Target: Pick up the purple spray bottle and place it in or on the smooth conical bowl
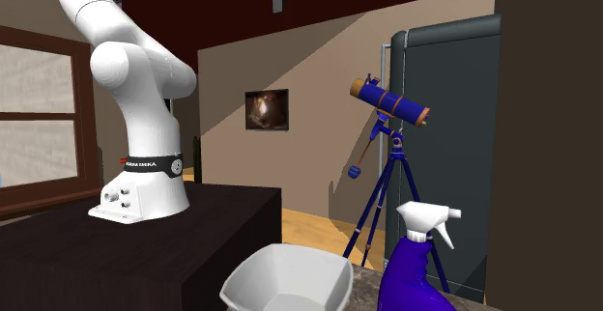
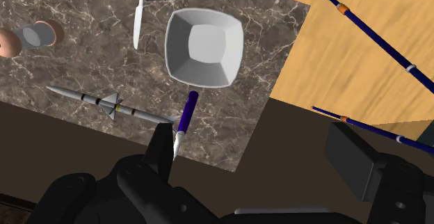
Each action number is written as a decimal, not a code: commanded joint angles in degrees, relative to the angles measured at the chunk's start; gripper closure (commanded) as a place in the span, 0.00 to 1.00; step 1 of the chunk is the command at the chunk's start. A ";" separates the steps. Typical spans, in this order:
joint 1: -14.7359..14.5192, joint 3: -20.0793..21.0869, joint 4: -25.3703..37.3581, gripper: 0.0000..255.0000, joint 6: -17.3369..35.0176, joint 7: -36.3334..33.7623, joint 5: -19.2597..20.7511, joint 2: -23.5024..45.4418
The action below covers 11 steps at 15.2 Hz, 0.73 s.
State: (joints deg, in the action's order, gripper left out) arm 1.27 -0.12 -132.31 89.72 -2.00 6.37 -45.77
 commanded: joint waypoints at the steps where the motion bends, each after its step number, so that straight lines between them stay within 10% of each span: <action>1: 0.00 0.00 0.00 0.00 0.00 0.00 0.00 0.00; 11: 2.05 -4.40 -5.53 0.00 18.74 -0.15 1.25 13.35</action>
State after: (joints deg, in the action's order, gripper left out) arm 3.17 -4.20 -137.33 106.57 -2.01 7.59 -33.72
